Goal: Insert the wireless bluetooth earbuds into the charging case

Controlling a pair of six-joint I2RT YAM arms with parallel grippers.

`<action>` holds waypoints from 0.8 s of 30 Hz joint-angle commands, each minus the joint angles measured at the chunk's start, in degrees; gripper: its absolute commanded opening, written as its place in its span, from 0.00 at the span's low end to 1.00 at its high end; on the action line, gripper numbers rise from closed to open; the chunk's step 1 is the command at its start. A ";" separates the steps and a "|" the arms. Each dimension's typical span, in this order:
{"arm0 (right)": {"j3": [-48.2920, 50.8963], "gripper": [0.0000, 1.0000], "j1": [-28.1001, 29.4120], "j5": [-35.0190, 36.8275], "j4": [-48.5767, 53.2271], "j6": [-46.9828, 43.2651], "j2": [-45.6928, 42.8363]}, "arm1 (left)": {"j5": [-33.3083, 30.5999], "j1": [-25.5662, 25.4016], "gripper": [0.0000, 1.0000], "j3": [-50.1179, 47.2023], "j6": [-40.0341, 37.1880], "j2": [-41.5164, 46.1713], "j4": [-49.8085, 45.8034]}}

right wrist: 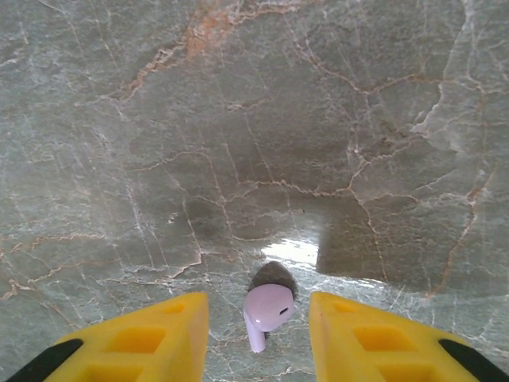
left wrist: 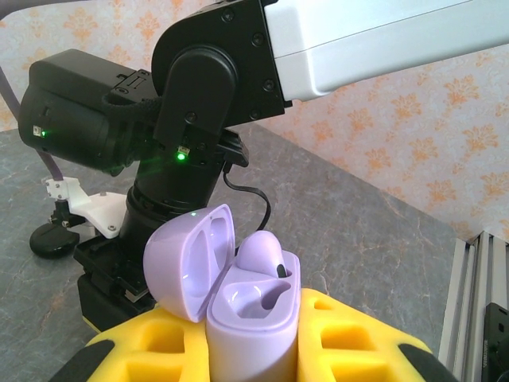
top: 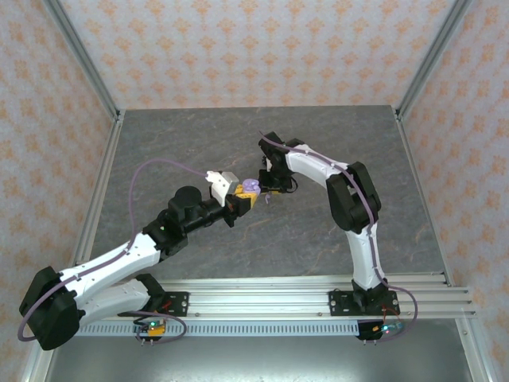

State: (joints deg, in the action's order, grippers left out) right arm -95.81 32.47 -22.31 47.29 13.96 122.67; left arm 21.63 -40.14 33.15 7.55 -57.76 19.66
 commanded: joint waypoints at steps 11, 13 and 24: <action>-4.47 0.36 1.28 1.85 4.60 0.52 3.75 | -1.34 -0.12 0.11 -0.27 -0.52 1.01 0.01; -4.73 0.36 1.28 1.89 4.83 0.39 4.11 | -1.32 -0.11 0.11 -0.27 -0.49 1.07 0.02; -4.91 0.33 2.17 3.40 6.04 0.38 5.38 | -1.48 -0.09 0.10 -0.12 -0.62 0.89 0.03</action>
State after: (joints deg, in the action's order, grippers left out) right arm -99.33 33.91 -20.97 50.63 13.96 126.63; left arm 21.39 -40.14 33.15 7.55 -57.76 19.64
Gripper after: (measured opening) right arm 0.334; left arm 0.208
